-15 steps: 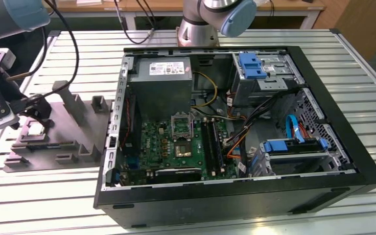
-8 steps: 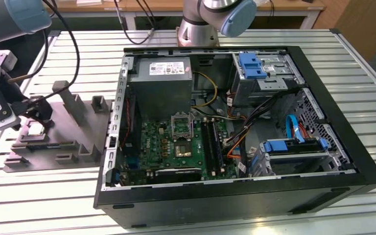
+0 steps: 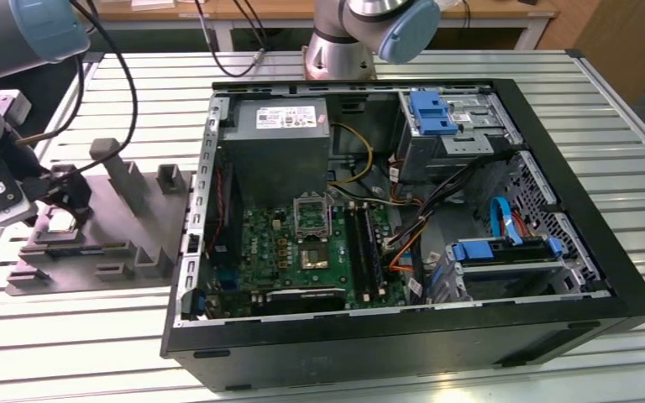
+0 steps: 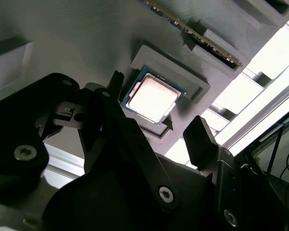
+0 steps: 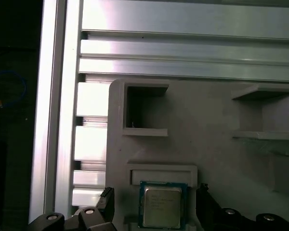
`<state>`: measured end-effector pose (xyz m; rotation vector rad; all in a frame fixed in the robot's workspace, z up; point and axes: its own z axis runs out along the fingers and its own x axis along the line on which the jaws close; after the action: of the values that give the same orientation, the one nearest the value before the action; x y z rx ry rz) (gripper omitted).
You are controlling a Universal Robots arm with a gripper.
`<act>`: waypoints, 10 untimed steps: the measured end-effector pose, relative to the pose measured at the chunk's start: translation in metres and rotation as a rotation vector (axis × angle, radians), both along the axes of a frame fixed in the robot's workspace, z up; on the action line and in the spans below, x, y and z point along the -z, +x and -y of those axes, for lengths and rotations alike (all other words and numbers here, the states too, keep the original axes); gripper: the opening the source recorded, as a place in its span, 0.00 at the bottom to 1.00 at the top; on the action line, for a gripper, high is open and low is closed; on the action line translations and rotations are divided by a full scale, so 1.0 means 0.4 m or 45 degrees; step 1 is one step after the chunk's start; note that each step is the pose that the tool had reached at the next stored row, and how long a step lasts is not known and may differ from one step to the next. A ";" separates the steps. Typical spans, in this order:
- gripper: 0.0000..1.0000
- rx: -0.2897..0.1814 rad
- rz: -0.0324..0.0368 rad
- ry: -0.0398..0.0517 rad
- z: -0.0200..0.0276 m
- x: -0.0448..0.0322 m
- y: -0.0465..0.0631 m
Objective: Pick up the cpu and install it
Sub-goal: 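Pick up the cpu and move it towards the insertion slot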
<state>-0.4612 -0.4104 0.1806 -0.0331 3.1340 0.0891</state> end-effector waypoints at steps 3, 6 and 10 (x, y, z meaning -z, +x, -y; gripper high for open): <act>0.77 0.000 -0.0002 0.000 0.000 0.004 -0.001; 0.77 0.000 -0.0002 0.000 0.000 0.006 -0.003; 0.77 0.000 0.0011 0.000 0.000 0.006 -0.007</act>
<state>-0.4640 -0.4104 0.1781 -0.0329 3.1332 0.0891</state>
